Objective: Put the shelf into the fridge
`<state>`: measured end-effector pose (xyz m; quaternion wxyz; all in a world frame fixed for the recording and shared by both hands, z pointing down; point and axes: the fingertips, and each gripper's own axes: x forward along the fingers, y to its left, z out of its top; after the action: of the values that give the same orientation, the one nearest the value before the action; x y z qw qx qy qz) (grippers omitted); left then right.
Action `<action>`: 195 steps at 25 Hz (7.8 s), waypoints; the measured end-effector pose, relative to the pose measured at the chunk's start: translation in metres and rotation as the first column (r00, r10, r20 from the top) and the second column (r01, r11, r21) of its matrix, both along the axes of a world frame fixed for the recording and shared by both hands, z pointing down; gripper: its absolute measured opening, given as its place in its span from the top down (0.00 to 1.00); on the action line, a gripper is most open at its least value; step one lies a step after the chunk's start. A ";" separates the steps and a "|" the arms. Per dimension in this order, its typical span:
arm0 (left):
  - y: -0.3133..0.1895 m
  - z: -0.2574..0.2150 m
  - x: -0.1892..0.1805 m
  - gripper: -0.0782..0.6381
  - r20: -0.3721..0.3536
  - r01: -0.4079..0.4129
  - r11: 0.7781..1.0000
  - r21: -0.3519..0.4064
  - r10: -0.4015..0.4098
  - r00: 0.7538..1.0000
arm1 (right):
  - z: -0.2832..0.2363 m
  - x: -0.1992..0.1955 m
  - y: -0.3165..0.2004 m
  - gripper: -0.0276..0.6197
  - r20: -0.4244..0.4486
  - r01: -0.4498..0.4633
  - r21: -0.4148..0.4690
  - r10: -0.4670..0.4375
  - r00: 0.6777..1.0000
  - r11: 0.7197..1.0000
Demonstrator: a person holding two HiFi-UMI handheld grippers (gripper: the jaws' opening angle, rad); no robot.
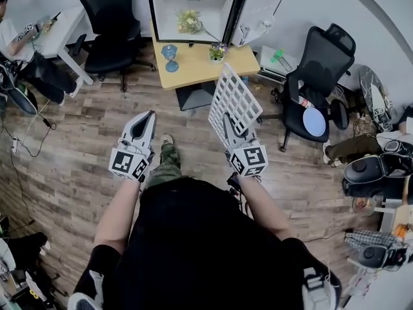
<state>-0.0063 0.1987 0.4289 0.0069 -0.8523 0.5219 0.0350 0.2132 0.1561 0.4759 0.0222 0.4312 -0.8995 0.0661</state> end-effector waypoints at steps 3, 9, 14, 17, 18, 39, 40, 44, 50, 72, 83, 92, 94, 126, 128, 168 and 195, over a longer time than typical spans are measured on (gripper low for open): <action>-0.008 0.000 -0.005 0.86 -0.011 0.006 1.000 0.006 -0.006 1.000 | -0.002 -0.004 -0.007 0.89 0.000 0.002 0.006 -0.002 1.000 1.000; -0.031 -0.001 -0.008 0.86 -0.021 -0.007 1.000 0.012 0.008 1.000 | 0.001 -0.008 -0.020 0.89 -0.011 -0.004 0.001 0.004 1.000 1.000; -0.048 0.000 -0.015 0.86 -0.027 -0.015 1.000 0.010 0.015 1.000 | 0.004 -0.015 -0.036 0.89 -0.010 -0.011 -0.008 0.011 1.000 1.000; -0.061 0.001 -0.023 0.87 -0.035 -0.010 1.000 0.009 0.011 0.999 | 0.005 -0.021 -0.047 0.89 -0.011 -0.012 -0.012 0.012 1.000 1.000; -0.066 0.001 -0.025 0.86 -0.036 -0.011 1.000 0.009 0.011 0.999 | 0.005 -0.023 -0.051 0.89 -0.012 -0.013 -0.014 0.013 1.000 1.000; -0.184 0.015 -0.067 0.87 -0.050 -0.047 0.998 -0.030 0.046 0.998 | 0.019 -0.059 -0.153 0.89 -0.046 -0.059 -0.055 0.057 0.997 0.997; -0.191 0.015 -0.069 0.86 -0.055 -0.050 0.998 -0.032 0.048 0.997 | 0.019 -0.061 -0.157 0.89 -0.048 -0.063 -0.057 0.060 0.997 0.996; -0.219 0.014 -0.074 0.86 -0.063 -0.072 0.997 -0.032 0.070 0.996 | 0.018 -0.067 -0.178 0.89 -0.055 -0.083 -0.065 0.080 0.995 0.994; -0.267 0.012 -0.094 0.86 -0.085 -0.104 0.994 -0.034 0.101 0.991 | 0.016 -0.084 -0.215 0.89 -0.071 -0.123 -0.073 0.118 0.990 0.990; -0.394 0.022 -0.128 0.86 -0.112 -0.224 0.974 -0.042 0.218 0.969 | 0.014 -0.124 -0.323 0.89 -0.004 -0.244 -0.108 0.245 0.969 0.964; -0.407 0.025 -0.135 0.87 -0.104 -0.191 0.979 -0.066 0.184 0.977 | -0.004 -0.130 -0.374 0.89 0.299 -0.238 -0.221 0.298 0.906 0.946; -0.397 0.037 -0.143 0.86 -0.100 -0.167 0.980 -0.109 0.156 0.983 | -0.002 -0.125 -0.402 0.89 0.621 -0.196 -0.420 0.438 0.650 0.886; -0.396 0.040 -0.147 0.87 -0.098 -0.163 0.979 -0.118 0.152 0.983 | 0.001 -0.127 -0.406 0.89 0.662 -0.174 -0.456 0.464 0.589 0.873; -0.402 0.053 -0.173 0.86 -0.095 -0.114 0.981 -0.158 0.100 0.990 | 0.032 -0.160 -0.453 0.89 0.801 0.021 -0.597 0.595 0.058 0.802; -0.401 0.053 -0.175 0.86 -0.094 -0.111 0.981 -0.160 0.096 0.991 | 0.033 -0.162 -0.455 0.89 0.795 0.020 -0.605 0.604 0.054 0.796; -0.401 0.058 -0.179 0.87 -0.090 -0.107 0.980 -0.170 0.093 0.992 | 0.034 -0.173 -0.482 0.89 0.783 0.023 -0.620 0.617 0.079 0.784; -0.398 0.063 -0.182 0.87 -0.100 -0.101 0.979 -0.177 0.085 0.991 | 0.034 -0.171 -0.484 0.90 0.782 0.019 -0.621 0.617 0.091 0.784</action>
<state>-0.1882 -0.1990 0.4915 -0.0967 -0.8703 0.4822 0.0265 0.0420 -0.3274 0.5101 -0.4661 0.4457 -0.5307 0.5499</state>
